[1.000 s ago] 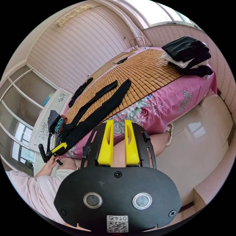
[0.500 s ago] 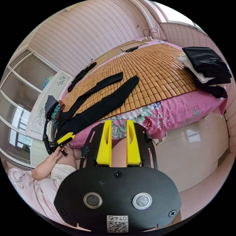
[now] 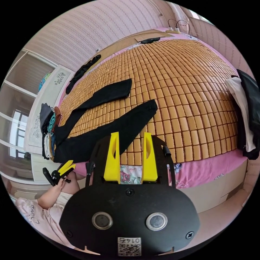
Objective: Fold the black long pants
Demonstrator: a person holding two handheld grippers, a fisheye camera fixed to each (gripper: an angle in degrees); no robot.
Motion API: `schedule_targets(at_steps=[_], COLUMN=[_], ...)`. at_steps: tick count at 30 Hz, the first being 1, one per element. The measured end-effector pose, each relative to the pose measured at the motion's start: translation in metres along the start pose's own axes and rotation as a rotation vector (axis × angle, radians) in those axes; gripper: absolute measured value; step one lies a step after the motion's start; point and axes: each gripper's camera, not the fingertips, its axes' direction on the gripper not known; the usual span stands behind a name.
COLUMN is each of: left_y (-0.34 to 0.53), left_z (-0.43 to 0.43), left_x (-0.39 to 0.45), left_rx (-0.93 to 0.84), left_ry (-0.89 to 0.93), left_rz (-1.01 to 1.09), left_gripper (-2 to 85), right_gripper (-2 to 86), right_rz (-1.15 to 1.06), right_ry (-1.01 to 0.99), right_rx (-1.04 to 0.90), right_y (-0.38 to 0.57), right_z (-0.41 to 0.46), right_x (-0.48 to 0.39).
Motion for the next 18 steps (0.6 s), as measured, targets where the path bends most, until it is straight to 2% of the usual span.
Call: schedule_targets(at_steps=[3,6,12,15,18], left_y=[-0.004,-0.005,-0.009,-0.01,-0.006], left_z=[0.003,0.006,-0.021,-0.033,-0.023], left_x=[0.002,0.001,-0.009,-0.016,-0.033], left_rx=[-0.029,-0.029,0.058,0.078,0.054], left_ry=[-0.01,-0.001,0.027,0.035,0.154], left_rz=[0.0,0.005,-0.001,-0.02,-0.131], left_gripper=[0.4,-0.7,-0.9,-0.7,0.2], right_gripper=[9.7,2.8,1.0,1.3,3.5], right_rz=[0.099,0.089,-0.049,-0.082,0.022], right_ry=[-0.041,-0.095,-0.244,-0.096,0.078], right_rx=[-0.061,0.003,0.046,0.09,0.163], right_y=[-0.012,-0.01,-0.001,0.006,0.012], right_z=[0.016,0.002,-0.064,-0.101,-0.11], right_x=[0.01,0.008,-0.019,-0.044,-0.041])
